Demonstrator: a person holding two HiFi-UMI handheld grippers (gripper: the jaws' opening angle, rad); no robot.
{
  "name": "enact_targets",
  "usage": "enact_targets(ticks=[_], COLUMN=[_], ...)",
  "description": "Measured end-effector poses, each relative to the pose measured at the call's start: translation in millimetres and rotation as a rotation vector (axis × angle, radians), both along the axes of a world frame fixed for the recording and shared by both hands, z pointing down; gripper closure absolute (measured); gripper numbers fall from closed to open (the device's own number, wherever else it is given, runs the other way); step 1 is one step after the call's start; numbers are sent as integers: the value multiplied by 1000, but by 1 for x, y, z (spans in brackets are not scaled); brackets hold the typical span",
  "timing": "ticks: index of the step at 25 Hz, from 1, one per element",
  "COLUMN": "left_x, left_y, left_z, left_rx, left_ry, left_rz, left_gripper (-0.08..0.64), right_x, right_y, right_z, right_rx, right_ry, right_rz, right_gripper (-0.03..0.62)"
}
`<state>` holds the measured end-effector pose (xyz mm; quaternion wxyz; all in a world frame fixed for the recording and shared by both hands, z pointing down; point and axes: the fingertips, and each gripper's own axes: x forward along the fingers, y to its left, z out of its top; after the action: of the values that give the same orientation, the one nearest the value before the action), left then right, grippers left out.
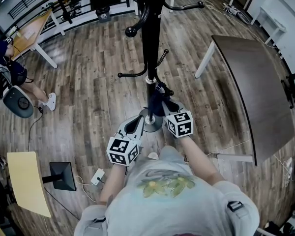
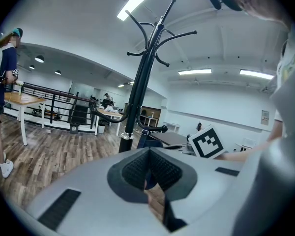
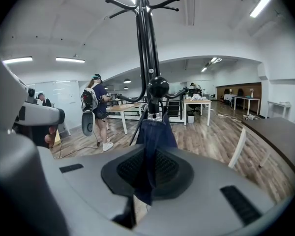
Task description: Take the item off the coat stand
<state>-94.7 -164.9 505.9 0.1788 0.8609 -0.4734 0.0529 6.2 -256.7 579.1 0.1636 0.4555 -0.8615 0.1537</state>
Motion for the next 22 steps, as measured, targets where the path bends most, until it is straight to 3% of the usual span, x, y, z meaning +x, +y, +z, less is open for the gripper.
enact_targets(ticks=[22], left_x=[0], left_y=[-5], left_z=[2], left_rx=[-2], left_ry=[7], left_rz=[3], left_gripper=[545], right_x=[2], right_y=[1], right_z=[-19], right_rx=[34], right_ry=[-22], right_rz=[5], right_gripper=[571])
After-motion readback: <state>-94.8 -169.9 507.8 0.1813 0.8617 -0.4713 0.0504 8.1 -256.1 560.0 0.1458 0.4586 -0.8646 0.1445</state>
